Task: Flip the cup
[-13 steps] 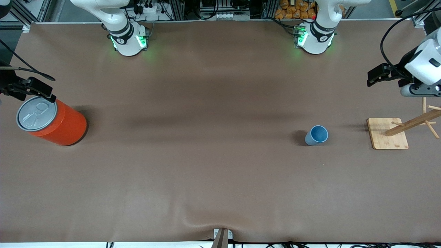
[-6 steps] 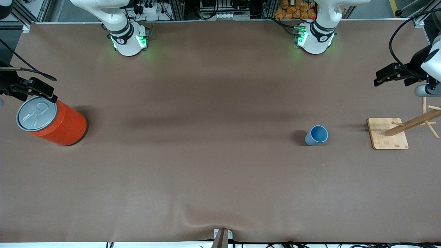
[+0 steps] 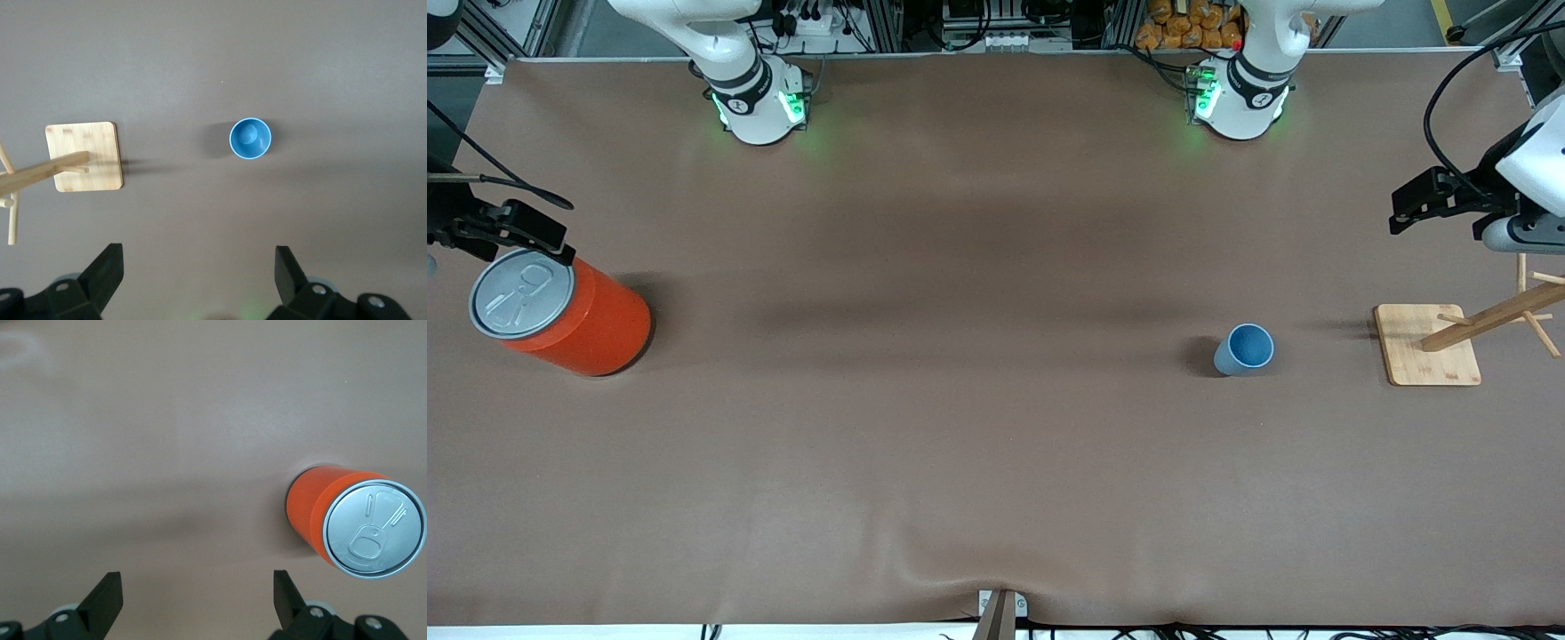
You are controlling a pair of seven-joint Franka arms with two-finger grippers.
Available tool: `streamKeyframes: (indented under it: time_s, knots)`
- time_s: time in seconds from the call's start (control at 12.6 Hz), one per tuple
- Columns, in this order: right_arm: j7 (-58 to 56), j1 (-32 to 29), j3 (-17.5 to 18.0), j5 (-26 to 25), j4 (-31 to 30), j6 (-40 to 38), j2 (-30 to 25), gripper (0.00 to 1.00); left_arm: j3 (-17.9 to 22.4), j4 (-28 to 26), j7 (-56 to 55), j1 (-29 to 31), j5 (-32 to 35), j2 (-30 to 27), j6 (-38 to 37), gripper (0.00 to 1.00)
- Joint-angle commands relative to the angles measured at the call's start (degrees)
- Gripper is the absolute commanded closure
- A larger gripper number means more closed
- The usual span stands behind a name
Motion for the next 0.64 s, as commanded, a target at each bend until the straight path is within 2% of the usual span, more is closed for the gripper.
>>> streamKeyframes:
  time_s: [0.0,0.56]
  knots:
    - [-0.5,0.2,-0.2,-0.4,0.5,-0.1,0.1,0.0,-0.9,1.3,-2.1,0.0,-0.1,0.5,-0.3,0.0]
    - [-0.4,0.2,-0.2,-0.3,0.5,-0.1,0.1,0.0,-0.9,1.3,-1.7,0.6,-0.1,0.5,-0.3,0.0]
